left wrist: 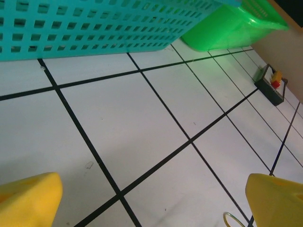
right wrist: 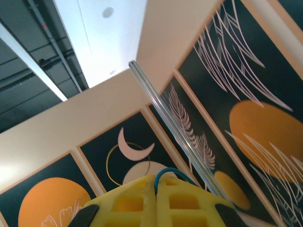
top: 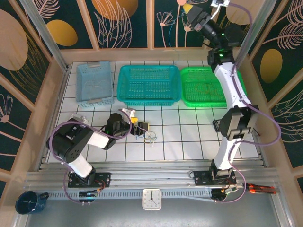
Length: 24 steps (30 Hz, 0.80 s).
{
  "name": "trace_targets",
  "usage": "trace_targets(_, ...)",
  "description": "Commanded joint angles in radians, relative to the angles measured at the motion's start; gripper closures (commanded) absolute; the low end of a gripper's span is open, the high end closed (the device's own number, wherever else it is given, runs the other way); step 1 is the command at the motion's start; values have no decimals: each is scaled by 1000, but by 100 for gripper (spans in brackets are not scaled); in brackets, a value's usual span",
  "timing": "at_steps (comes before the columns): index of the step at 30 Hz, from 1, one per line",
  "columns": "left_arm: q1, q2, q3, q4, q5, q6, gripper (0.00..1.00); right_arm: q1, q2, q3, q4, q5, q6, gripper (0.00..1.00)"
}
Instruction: Untangle the cables
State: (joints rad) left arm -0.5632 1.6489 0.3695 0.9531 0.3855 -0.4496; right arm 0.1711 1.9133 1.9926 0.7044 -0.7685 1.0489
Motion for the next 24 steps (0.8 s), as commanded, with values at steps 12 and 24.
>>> trace_targets(12, -3, -58, 20, -85, -16, 1, 1, 111, 104, -217, 44, -22, -92, 100)
trace_targets(24, -3, -44, 31, -99, -49, -8, 1, 192, 131, -539, 176, 10, -90, 100)
